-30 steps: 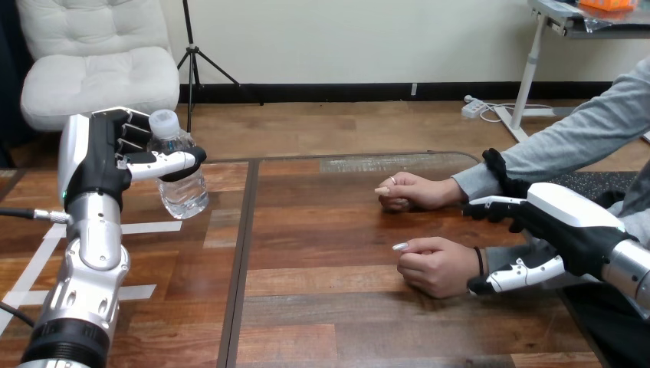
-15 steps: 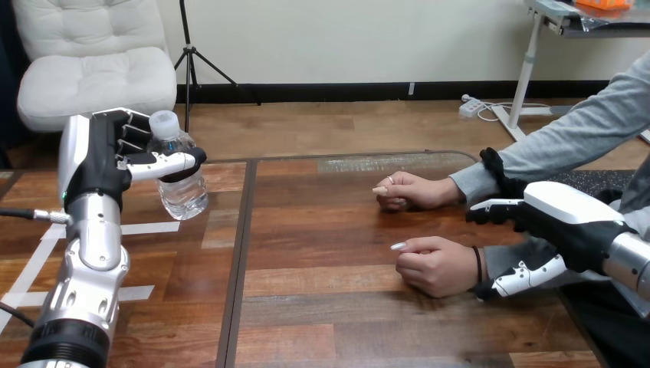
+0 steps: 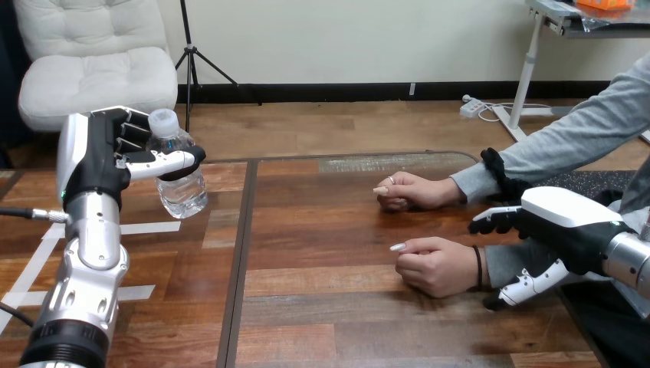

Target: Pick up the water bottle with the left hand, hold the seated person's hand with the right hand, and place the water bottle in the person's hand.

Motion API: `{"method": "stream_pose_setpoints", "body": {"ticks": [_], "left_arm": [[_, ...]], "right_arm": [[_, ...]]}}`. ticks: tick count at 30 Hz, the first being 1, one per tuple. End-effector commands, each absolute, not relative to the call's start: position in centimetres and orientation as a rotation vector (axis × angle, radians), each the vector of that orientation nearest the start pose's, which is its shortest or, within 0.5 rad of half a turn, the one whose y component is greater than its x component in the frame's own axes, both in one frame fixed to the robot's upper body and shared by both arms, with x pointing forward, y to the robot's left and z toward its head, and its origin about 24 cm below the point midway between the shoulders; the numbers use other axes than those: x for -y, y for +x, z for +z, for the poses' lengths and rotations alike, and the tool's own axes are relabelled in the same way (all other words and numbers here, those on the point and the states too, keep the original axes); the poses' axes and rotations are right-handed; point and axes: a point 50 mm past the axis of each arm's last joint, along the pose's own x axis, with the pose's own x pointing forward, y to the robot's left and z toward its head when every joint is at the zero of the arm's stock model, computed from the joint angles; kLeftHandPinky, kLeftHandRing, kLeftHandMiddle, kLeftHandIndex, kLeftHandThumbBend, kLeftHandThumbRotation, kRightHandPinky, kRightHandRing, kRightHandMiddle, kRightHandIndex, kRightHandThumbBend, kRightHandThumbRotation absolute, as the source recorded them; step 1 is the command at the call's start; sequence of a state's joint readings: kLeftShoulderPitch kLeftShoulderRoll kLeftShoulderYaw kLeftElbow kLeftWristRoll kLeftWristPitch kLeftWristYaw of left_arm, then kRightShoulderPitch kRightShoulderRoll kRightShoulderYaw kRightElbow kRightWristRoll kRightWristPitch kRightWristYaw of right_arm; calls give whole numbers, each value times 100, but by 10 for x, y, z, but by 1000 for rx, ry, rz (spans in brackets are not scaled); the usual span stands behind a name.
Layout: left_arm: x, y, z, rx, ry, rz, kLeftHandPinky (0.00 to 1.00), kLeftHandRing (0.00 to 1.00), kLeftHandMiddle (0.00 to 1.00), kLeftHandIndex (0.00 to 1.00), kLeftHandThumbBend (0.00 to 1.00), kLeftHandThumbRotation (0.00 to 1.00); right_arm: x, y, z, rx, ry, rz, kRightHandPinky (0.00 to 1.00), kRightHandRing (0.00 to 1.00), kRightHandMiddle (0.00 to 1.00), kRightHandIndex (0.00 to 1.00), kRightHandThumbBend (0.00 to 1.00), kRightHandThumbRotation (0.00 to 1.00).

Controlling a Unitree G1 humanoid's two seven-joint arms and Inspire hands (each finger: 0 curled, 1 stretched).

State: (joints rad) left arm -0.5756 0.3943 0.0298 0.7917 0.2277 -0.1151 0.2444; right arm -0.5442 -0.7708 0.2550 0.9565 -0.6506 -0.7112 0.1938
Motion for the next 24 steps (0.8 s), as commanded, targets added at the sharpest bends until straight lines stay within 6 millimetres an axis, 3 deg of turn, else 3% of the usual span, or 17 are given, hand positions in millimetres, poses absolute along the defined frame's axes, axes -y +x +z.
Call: {"method": "stream_pose_setpoints", "body": {"ticks": [1, 24], "left_arm": [[-252, 358, 109, 99, 578, 333, 34, 40, 45, 47, 75, 0], [-254, 357, 110, 114, 583, 325, 32, 38, 44, 46, 75, 0]], "right_arm": [[286, 328, 96, 12, -1436, 522, 72, 81, 83, 82, 100, 43], [284, 334, 88, -42, -1469, 527, 69, 79, 80, 78, 100, 25]]}}
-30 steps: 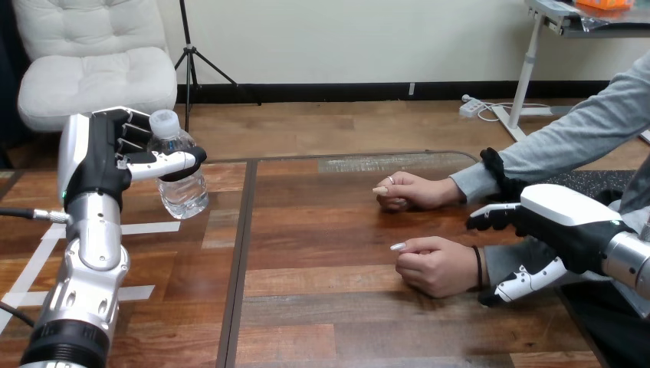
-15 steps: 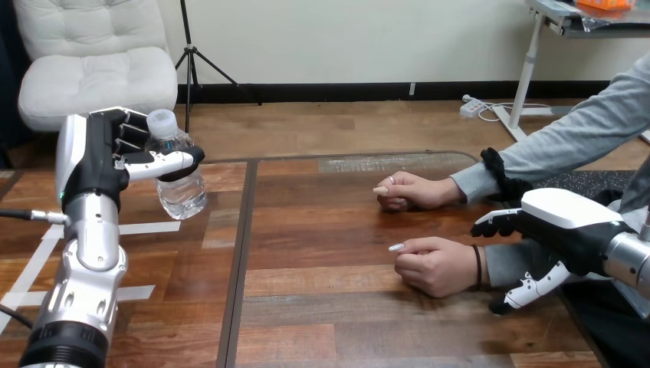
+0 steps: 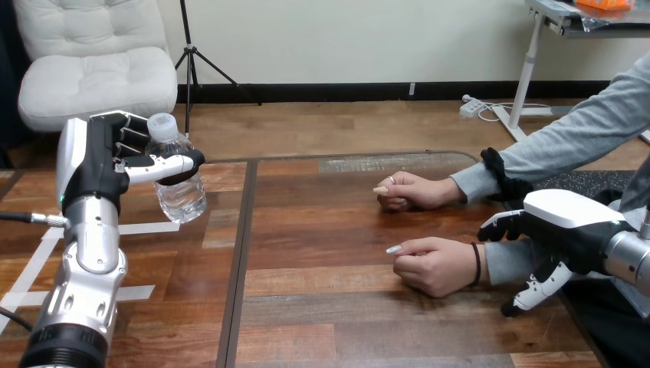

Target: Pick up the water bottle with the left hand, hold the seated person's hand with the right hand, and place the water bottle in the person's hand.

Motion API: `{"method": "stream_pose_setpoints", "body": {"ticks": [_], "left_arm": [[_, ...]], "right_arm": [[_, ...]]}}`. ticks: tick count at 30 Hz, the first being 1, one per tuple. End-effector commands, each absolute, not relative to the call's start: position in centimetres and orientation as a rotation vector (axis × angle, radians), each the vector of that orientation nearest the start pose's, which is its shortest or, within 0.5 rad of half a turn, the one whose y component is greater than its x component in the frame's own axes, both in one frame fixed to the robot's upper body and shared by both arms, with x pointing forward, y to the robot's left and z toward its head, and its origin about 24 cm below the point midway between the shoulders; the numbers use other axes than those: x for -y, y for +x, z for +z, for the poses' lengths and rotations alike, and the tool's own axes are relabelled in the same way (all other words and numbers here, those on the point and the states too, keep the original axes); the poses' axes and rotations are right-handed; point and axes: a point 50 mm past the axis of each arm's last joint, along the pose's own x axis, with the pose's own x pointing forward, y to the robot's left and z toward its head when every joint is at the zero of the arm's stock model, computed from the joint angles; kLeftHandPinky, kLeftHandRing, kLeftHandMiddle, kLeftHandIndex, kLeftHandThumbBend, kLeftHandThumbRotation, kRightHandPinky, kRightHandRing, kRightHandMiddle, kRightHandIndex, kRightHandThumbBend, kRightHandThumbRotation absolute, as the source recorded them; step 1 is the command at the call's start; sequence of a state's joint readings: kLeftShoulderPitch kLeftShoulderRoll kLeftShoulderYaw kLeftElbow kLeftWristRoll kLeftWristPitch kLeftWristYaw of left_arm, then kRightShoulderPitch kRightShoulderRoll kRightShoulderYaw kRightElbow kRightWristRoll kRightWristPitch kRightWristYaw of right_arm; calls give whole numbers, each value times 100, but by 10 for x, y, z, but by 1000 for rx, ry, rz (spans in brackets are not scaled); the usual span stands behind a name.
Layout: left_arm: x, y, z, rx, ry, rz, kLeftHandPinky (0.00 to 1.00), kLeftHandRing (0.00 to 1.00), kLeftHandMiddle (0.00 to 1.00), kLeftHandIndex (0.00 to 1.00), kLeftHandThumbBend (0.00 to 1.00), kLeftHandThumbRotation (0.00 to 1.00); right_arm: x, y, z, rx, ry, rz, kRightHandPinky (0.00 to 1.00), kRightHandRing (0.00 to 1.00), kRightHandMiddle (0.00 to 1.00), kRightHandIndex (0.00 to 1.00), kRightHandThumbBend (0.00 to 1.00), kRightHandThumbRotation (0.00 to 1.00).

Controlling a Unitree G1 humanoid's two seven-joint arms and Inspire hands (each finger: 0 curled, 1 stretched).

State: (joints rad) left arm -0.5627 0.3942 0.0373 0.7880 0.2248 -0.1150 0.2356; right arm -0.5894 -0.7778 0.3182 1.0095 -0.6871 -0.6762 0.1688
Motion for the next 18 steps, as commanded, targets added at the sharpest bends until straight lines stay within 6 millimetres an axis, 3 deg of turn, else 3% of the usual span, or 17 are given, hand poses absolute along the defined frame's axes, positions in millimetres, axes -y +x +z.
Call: {"method": "stream_pose_setpoints", "body": {"ticks": [1, 18], "left_arm": [[-254, 357, 111, 115, 584, 325, 32, 38, 44, 46, 75, 0], [-256, 354, 113, 130, 575, 319, 32, 38, 44, 46, 75, 0]], "right_arm": [[284, 334, 87, -46, -1470, 525, 69, 79, 80, 78, 100, 24], [281, 338, 78, -93, -1476, 507, 63, 74, 76, 75, 100, 26]]}}
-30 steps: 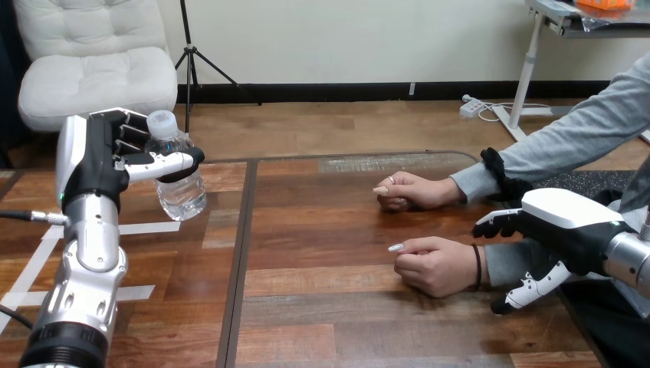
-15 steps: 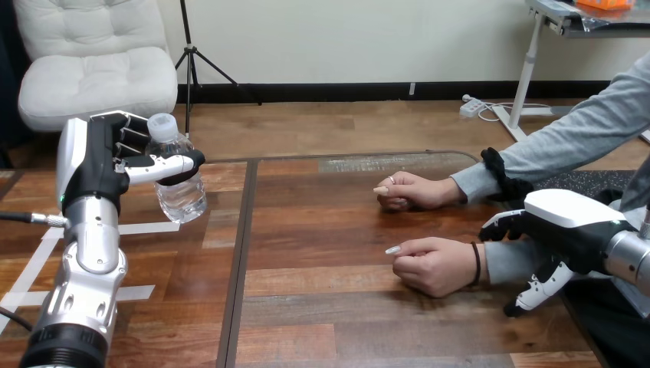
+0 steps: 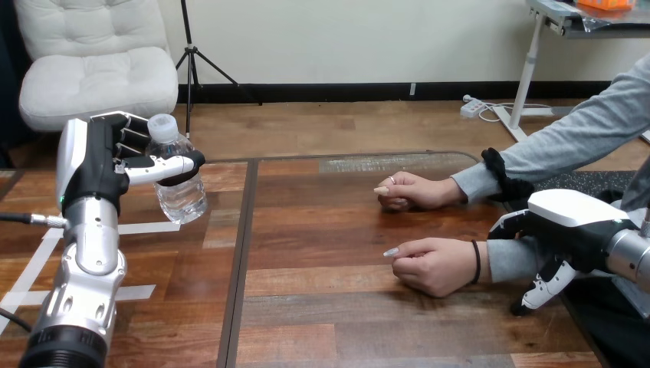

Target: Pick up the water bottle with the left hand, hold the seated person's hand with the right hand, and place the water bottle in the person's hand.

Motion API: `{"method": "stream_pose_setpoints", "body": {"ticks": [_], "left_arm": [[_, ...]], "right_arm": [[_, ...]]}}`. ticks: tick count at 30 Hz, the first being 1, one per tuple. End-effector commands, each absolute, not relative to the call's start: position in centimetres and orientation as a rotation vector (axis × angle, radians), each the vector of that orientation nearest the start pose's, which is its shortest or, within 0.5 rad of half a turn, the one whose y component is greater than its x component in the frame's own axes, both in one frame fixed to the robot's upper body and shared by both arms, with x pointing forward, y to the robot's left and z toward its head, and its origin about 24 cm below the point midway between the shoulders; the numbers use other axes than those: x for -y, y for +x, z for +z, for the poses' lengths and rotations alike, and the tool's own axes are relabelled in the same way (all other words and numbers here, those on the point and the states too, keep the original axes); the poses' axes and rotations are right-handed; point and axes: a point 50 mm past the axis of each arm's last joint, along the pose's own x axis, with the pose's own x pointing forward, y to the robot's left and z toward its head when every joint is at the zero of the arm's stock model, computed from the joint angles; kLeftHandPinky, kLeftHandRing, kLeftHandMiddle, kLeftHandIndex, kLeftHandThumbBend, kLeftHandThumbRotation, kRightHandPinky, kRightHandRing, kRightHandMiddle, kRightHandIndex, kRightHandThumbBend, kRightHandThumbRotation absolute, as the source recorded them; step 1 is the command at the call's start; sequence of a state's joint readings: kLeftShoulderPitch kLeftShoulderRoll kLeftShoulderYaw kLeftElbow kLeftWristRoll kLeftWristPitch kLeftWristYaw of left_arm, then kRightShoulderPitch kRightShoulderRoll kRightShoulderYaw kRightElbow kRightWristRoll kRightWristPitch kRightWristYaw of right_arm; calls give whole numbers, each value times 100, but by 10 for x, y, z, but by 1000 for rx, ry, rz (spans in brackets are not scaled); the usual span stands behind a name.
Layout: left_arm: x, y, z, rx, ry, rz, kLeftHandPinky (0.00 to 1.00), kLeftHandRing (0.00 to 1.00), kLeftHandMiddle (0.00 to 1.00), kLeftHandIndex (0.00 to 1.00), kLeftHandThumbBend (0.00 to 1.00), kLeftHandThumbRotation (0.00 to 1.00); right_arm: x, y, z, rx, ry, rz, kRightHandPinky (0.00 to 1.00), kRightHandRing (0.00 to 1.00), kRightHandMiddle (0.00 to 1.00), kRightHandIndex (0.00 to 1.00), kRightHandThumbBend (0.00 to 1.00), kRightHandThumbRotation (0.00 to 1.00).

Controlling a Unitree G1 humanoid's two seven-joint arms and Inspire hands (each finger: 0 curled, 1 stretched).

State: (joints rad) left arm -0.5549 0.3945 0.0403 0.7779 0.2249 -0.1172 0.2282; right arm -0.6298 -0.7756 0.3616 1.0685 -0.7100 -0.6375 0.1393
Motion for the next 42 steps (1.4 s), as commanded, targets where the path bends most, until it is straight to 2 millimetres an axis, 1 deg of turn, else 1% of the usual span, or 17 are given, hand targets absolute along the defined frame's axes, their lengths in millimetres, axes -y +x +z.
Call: {"method": "stream_pose_setpoints", "body": {"ticks": [1, 7, 12, 22, 28, 37, 42], "left_arm": [[-256, 354, 113, 129, 573, 319, 32, 38, 44, 46, 75, 0], [-257, 353, 113, 131, 580, 317, 32, 38, 44, 46, 75, 0], [-257, 353, 113, 128, 575, 318, 32, 38, 44, 46, 75, 0], [-257, 351, 113, 130, 576, 316, 32, 38, 44, 46, 74, 0], [-257, 351, 113, 138, 584, 312, 32, 37, 43, 46, 75, 0], [-257, 350, 114, 140, 602, 311, 32, 38, 43, 46, 74, 0], [-257, 349, 114, 140, 597, 313, 32, 38, 44, 46, 74, 0]], "right_arm": [[281, 338, 78, -98, -1474, 505, 63, 73, 75, 74, 100, 26], [279, 340, 74, -111, -1473, 490, 62, 71, 74, 73, 99, 23], [277, 342, 72, -122, -1482, 482, 60, 70, 73, 72, 97, 19], [269, 344, 69, -81, -1504, 461, 57, 66, 69, 69, 96, 17], [265, 345, 65, -48, -1519, 444, 54, 62, 65, 65, 96, 13], [258, 346, 61, -2, -1510, 405, 50, 57, 60, 60, 95, 11], [254, 347, 59, 19, -1508, 390, 46, 53, 56, 56, 95, 13]]}}
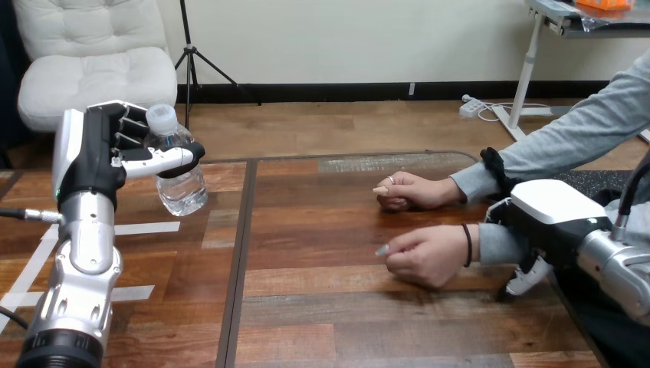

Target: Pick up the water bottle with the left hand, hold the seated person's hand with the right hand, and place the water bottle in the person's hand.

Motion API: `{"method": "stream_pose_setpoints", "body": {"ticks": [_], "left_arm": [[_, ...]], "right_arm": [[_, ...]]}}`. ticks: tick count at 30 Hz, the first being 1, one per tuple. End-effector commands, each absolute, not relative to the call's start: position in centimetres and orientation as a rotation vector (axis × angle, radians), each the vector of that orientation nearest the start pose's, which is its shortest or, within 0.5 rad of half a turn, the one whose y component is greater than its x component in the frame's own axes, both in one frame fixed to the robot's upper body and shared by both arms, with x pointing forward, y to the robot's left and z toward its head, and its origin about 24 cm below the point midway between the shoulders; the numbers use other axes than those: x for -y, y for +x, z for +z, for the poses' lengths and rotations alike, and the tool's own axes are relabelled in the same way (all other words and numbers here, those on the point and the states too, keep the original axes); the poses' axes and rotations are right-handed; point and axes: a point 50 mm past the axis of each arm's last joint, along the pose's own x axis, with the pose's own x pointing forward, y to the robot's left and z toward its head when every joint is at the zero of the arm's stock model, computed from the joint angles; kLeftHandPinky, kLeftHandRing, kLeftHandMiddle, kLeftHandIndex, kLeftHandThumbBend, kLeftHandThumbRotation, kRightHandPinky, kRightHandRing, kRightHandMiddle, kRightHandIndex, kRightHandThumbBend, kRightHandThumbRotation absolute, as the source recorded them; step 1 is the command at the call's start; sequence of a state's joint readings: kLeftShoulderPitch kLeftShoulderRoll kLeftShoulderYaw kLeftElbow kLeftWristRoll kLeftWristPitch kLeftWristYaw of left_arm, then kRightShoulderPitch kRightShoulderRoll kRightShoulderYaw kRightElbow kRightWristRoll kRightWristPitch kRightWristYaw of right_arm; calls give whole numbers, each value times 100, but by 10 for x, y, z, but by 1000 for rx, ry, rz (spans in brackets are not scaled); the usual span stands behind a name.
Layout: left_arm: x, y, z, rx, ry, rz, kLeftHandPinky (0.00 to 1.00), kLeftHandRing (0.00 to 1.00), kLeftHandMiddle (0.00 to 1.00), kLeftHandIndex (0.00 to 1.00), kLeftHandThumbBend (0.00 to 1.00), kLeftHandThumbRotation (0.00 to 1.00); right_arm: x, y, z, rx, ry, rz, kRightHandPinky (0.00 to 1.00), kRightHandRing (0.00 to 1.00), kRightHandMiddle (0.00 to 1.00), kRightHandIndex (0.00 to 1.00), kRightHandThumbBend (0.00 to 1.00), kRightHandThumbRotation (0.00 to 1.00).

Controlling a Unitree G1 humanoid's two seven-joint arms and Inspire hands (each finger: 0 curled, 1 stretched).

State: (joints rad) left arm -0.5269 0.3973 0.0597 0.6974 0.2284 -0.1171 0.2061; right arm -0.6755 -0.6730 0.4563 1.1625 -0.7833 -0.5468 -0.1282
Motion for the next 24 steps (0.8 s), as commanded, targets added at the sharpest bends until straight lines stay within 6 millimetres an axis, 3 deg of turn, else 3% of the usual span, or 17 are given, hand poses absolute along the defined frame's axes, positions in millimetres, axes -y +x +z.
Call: {"method": "stream_pose_setpoints", "body": {"ticks": [1, 24], "left_arm": [[-257, 349, 114, 139, 596, 314, 33, 38, 44, 46, 74, 0], [-259, 347, 114, 138, 581, 319, 34, 39, 44, 46, 74, 0]], "right_arm": [[253, 347, 58, 29, -1509, 386, 46, 53, 55, 55, 95, 14], [239, 348, 49, 71, -1502, 323, 35, 43, 46, 44, 93, 8]]}}
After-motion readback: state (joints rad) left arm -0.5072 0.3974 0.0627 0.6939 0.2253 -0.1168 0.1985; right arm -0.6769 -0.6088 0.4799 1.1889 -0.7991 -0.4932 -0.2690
